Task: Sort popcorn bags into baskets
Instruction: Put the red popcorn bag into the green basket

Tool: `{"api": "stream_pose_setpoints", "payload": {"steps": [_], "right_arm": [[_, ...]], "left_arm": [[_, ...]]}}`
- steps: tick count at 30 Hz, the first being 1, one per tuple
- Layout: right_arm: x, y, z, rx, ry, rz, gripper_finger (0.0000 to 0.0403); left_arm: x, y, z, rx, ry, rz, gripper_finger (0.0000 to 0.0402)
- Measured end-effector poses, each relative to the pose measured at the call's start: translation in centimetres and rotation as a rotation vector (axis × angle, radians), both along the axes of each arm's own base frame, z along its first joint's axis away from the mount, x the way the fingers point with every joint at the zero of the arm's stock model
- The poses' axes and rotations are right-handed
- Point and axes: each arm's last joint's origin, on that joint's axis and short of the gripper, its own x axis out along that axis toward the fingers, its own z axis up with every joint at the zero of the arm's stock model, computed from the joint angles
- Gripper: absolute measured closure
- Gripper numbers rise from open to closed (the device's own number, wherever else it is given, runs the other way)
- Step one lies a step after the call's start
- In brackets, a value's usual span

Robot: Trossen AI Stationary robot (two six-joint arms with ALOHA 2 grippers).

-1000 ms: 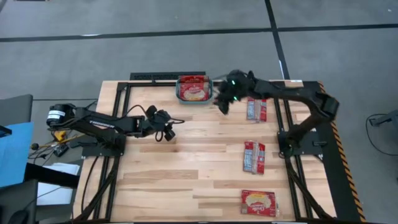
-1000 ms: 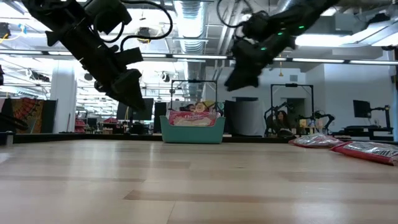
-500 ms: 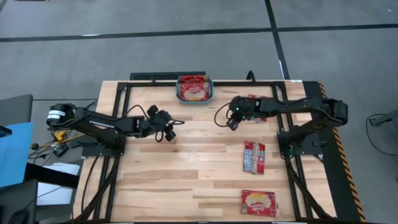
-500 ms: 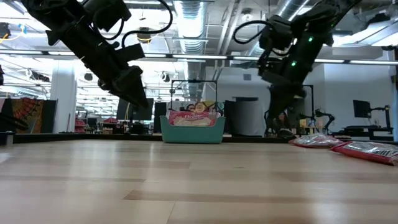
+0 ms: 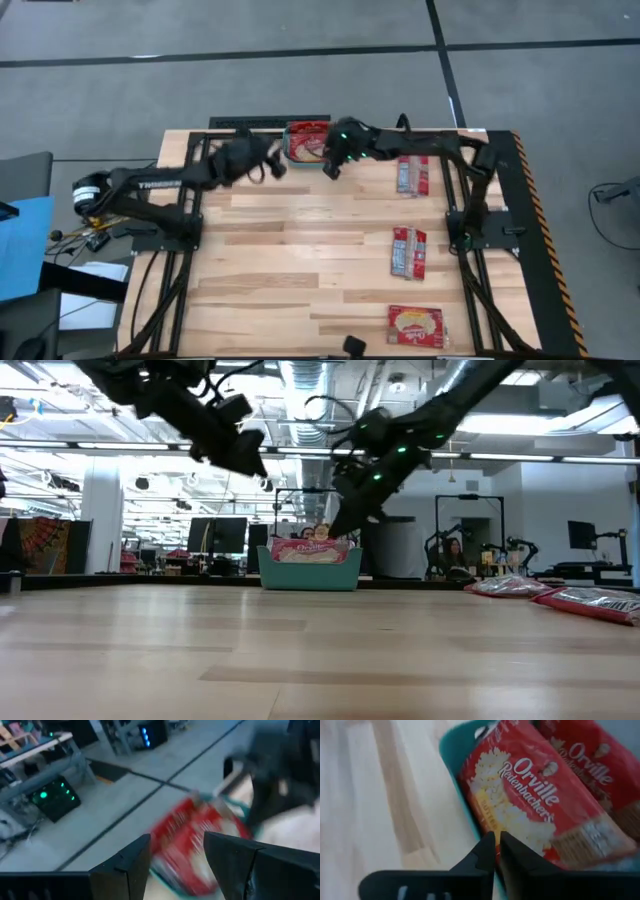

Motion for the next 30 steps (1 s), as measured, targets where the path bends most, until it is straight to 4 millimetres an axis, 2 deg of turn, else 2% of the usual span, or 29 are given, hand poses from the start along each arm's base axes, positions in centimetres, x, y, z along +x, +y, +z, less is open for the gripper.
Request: {"api": "stream_pose_setpoints", "payload": {"steps": [3, 6, 9, 14, 19, 25, 30], "right_arm": [[1.6, -1.1, -0.3, 0.007, 0.078, 0.049, 0.0366], [3.0, -1.8, -0.9, 0.005, 0.127, 0.089, 0.0380], [4.1, -2.3, -1.4, 0.008, 0.162, 0.116, 0.0389], [5.0, -2.4, -2.0, 0.014, 0.209, 0.163, 0.0383], [4.9, -2.9, -1.6, 0.000, 0.192, 0.157, 0.0378], [4.3, -3.4, -1.8, 0.051, 0.204, 0.167, 0.0396], [3.8, -3.1, -2.2, 0.087, 0.266, 0.179, 0.0395]], "left_arm": [[-0.7, 3.8, 2.3, -0.022, -0.092, -0.081, 0.0227], [-1.6, 7.4, 2.6, -0.089, -0.154, -0.148, 0.0227], [-2.0, 10.6, 1.6, -0.130, -0.165, -0.147, 0.0227], [-1.8, 15.2, -2.1, -0.253, -0.142, -0.115, 0.0227], [-1.4, 19.8, -2.7, -0.306, -0.201, -0.142, 0.0227], [-0.8, 23.4, -4.1, -0.442, -0.234, -0.204, 0.0231], [-0.9, 24.4, -5.7, -0.542, -0.207, -0.208, 0.0265]]}}
